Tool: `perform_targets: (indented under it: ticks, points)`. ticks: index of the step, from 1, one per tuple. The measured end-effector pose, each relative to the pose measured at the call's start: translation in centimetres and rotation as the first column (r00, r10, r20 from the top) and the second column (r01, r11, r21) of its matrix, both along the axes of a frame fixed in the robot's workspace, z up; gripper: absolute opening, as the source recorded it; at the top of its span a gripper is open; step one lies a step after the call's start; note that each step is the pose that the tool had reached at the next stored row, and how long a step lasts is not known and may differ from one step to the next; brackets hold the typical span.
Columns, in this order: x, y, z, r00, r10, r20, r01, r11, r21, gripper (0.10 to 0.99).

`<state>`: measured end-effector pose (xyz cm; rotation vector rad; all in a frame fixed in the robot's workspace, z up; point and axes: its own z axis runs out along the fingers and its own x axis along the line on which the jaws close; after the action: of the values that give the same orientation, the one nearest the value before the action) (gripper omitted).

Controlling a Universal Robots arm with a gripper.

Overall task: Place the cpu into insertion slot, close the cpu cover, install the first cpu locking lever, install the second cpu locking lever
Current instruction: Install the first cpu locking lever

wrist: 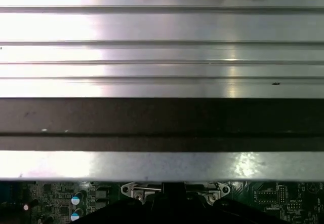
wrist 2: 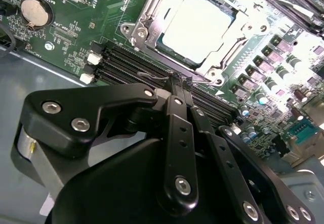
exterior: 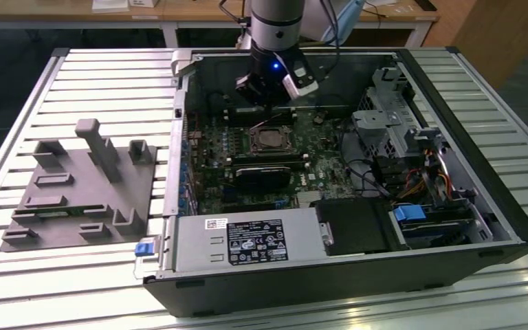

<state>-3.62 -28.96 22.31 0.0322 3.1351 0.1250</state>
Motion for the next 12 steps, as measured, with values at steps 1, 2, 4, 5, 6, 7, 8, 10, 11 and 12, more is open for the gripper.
perform_targets:
  ticks: [1, 2, 4, 5, 6, 7, 8, 10, 11, 12]
  points:
    - [0.07, 0.01, -0.03, 1.0000, 0.000, 0.0001, 0.000, 1.0000, 0.000, 0.118]
    - [0.15, 0.04, -0.04, 1.0000, 0.000, 0.0000, 0.000, 1.0000, 0.000, 0.118]
    - [0.40, 0.10, -0.08, 1.0000, 0.000, -0.0001, 0.000, 1.0000, 0.000, 0.118]
    - [0.49, 0.13, -0.11, 1.0000, 0.000, -0.0001, 0.000, 1.0000, 0.000, 0.118]
    - [0.59, 0.17, -0.13, 1.0000, 0.000, 0.0000, 0.000, 1.0000, 0.000, 0.118]
    - [0.67, 0.20, -0.17, 1.0000, 0.000, -0.0001, 0.000, 1.0000, 0.000, 0.118]
    - [0.75, 0.23, -0.20, 1.0000, 0.000, 0.0000, 0.000, 1.0000, 0.000, 0.118]
    - [0.90, 0.29, -0.28, 1.0000, 0.000, 0.0000, 0.000, 1.0000, 0.000, 0.118]
    - [0.97, 0.33, -0.32, 1.0000, 0.000, -0.0001, 0.000, 1.0000, 0.000, 0.118]
    - [1.04, 0.37, -0.36, 1.0000, 0.000, -0.0001, 0.000, 1.0000, -0.001, 0.118]
